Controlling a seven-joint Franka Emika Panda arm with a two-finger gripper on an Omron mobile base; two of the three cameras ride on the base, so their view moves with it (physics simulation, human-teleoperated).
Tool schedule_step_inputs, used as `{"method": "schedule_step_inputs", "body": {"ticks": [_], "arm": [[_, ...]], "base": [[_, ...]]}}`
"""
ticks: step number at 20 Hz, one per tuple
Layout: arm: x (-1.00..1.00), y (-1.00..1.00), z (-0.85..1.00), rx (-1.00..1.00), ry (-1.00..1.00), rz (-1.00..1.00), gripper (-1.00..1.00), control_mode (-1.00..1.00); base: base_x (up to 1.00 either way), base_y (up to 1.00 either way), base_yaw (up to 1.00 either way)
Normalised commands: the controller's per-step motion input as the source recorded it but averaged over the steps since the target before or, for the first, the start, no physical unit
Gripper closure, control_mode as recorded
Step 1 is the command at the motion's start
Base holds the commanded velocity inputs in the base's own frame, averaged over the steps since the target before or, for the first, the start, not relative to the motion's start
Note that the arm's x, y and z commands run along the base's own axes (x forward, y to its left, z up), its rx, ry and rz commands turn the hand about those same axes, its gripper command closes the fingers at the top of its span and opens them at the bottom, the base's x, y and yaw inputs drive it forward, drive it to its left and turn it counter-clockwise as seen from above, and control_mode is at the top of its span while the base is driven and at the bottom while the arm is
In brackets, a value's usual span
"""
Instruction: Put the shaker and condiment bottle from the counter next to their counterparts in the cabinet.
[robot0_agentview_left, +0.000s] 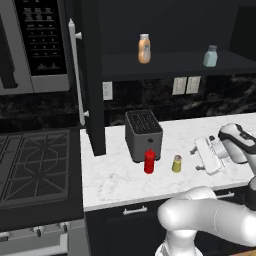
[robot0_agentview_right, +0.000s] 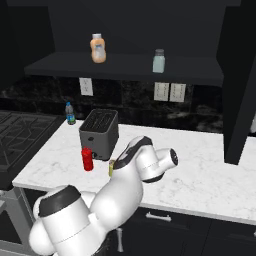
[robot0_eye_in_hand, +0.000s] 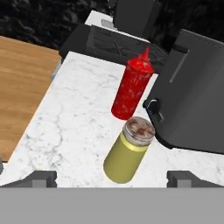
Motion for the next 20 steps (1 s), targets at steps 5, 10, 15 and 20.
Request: {"method": "schedule_step_inputs", "body": {"ticks": [5,10,15,20], "arm": [[0.32,0.0,-0.48,-0.01,0.0,0.07,-1.0,-1.0],[0.1,0.0,-0.15,0.0,0.0,0.02,-1.0,-1.0],[0.09,0.06,0.02,0.0,0.12,0.0,-1.0,-1.0],[0.03,0.2,0.0,-0.03,0.16,0.0,-1.0,-1.0]], "base": [[0.0,0.0,0.0],[0.0,0.0,0.0],[0.0,0.0,0.0],[0.0,0.0,0.0]]}}
